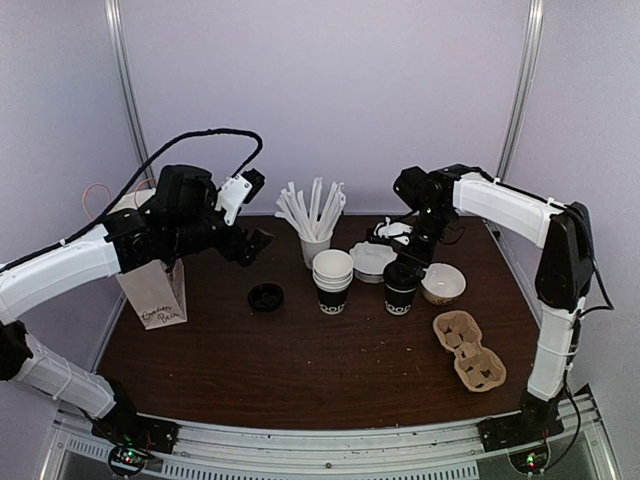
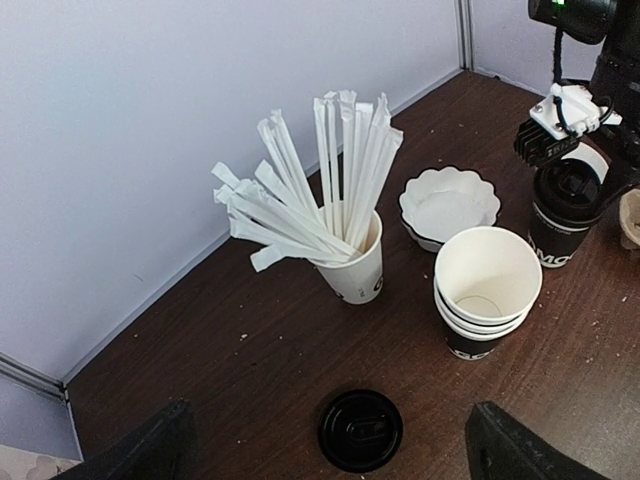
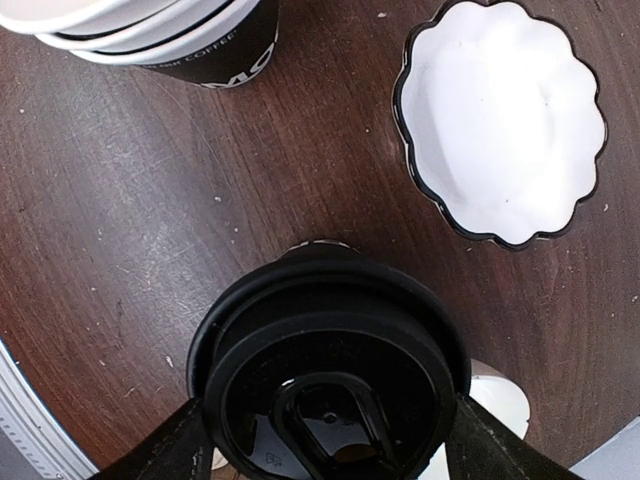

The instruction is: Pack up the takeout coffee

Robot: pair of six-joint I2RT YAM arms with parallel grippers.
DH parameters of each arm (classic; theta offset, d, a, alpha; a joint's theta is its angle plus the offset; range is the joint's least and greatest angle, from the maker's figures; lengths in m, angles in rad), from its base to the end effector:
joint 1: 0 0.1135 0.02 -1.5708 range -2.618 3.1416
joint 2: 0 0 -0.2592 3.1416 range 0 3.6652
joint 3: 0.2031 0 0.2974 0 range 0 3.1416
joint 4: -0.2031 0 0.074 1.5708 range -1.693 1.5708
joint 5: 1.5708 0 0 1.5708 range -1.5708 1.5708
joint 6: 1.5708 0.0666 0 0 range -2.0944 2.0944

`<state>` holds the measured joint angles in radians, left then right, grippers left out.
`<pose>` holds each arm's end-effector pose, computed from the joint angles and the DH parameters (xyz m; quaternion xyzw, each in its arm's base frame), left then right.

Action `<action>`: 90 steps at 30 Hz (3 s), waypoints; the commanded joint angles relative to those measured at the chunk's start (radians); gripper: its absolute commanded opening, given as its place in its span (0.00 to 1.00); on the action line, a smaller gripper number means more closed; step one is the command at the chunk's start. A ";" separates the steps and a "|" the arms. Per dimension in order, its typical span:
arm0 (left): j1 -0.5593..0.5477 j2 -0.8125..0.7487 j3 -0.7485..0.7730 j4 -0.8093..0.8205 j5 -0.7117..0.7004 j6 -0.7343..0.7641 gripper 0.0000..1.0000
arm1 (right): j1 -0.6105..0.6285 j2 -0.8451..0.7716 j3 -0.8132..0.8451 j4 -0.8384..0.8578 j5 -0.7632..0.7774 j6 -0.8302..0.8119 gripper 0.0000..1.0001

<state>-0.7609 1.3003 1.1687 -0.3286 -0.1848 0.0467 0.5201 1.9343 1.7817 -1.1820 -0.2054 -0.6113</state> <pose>0.2781 -0.2479 0.3226 0.2877 0.7972 -0.1100 0.5192 0.3766 0.2313 0.2354 -0.5397 0.8274 0.0964 0.1217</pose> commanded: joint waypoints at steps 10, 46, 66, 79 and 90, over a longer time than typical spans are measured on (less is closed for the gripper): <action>0.003 0.042 0.176 -0.123 0.073 -0.041 0.96 | -0.010 -0.055 0.057 -0.050 0.014 0.043 0.99; 0.847 0.012 0.416 -0.873 0.067 -0.381 0.70 | -0.098 -0.509 -0.376 0.257 -0.222 0.076 0.98; 0.890 0.146 0.456 -0.758 0.013 -0.308 0.00 | -0.097 -0.492 -0.418 0.276 -0.242 0.062 0.98; 0.826 -0.105 0.499 -0.740 0.295 -0.250 0.00 | -0.125 -0.479 -0.327 0.195 -0.227 0.072 0.98; 0.730 -0.225 0.591 -0.665 0.732 -0.286 0.00 | -0.203 -0.488 -0.249 0.058 -0.217 0.080 0.97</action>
<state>0.0067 1.0828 1.7348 -1.0908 0.2840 -0.2199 0.3401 1.4631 1.5005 -1.0466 -0.4339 -0.5343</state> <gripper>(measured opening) 0.011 0.970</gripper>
